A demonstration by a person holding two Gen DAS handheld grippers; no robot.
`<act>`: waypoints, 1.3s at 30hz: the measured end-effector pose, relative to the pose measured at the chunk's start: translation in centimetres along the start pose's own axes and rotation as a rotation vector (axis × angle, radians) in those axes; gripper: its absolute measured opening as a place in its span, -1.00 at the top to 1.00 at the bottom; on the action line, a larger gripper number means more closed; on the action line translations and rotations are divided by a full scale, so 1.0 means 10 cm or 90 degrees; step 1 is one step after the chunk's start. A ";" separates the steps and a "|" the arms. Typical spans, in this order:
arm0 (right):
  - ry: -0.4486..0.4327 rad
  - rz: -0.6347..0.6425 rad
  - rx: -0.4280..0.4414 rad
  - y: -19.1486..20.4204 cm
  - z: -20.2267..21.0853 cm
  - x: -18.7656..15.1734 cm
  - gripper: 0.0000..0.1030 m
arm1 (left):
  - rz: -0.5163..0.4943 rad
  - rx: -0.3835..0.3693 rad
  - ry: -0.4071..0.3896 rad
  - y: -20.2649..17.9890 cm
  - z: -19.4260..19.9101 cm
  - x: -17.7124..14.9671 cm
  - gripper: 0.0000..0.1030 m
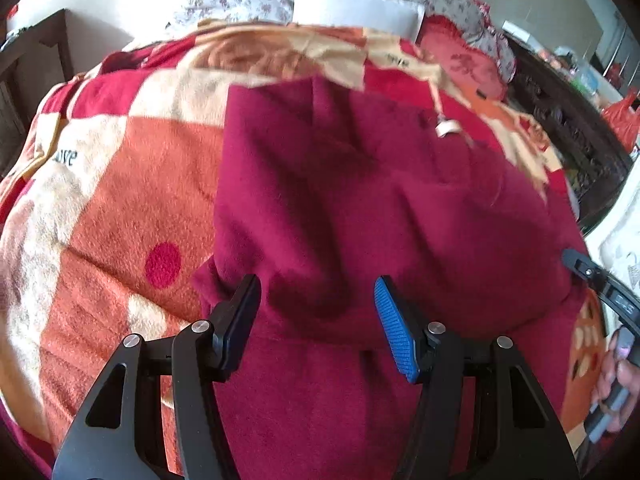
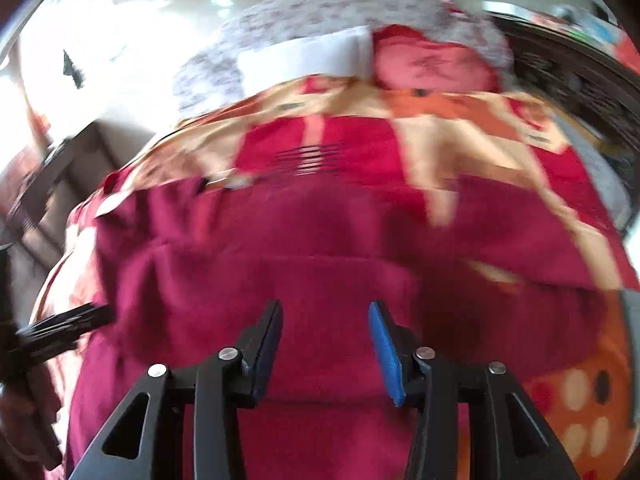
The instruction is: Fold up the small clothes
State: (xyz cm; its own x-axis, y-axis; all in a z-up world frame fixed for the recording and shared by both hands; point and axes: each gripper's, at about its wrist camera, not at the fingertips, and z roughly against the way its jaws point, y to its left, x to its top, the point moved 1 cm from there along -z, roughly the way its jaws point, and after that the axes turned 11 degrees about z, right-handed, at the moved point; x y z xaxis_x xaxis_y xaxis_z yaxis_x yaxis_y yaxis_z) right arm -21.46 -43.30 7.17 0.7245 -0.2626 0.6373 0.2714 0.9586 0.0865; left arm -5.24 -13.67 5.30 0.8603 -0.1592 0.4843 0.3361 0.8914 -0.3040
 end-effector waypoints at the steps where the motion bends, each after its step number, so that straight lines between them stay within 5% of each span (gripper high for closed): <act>1: 0.014 -0.027 -0.020 -0.18 -0.02 -0.03 0.15 | 0.000 -0.004 -0.002 -0.03 0.02 0.00 -0.15; 6: 0.080 -0.140 -0.002 -0.73 -0.18 -0.19 0.15 | -0.005 -0.012 0.025 -0.14 -0.03 -0.07 -0.15; 11: 0.121 -0.164 -0.047 -0.97 -0.10 -0.47 0.16 | -0.014 -0.002 0.026 -0.12 -0.05 -0.12 -0.15; 18: 0.086 -0.149 -0.038 -0.94 0.17 -0.42 0.16 | -0.006 -0.007 0.024 -0.07 -0.03 -0.11 -0.15; 23: 0.030 -0.065 -0.103 -0.86 0.17 -0.14 0.14 | 0.005 -0.011 0.029 -0.06 -0.03 -0.11 -0.15; 30: 0.093 0.141 -0.235 -0.80 -0.46 0.01 0.14 | -0.009 0.003 0.031 -0.03 -0.01 -0.11 -0.15; 33: 0.093 0.152 -0.233 -0.91 -0.57 -0.01 0.15 | -0.002 0.009 0.030 0.01 -0.01 -0.09 -0.15; 39: 0.046 0.049 -0.143 -1.19 -0.51 0.06 0.80 | 0.000 0.011 0.034 -0.02 -0.02 -0.09 -0.15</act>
State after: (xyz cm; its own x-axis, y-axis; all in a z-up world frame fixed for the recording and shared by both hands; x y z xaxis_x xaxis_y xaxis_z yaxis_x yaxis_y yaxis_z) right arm -21.03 -55.38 2.60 0.7895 -0.2046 0.5787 0.3419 0.9296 -0.1378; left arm -5.98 -13.80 4.73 0.8798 -0.1816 0.4393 0.3299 0.8986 -0.2893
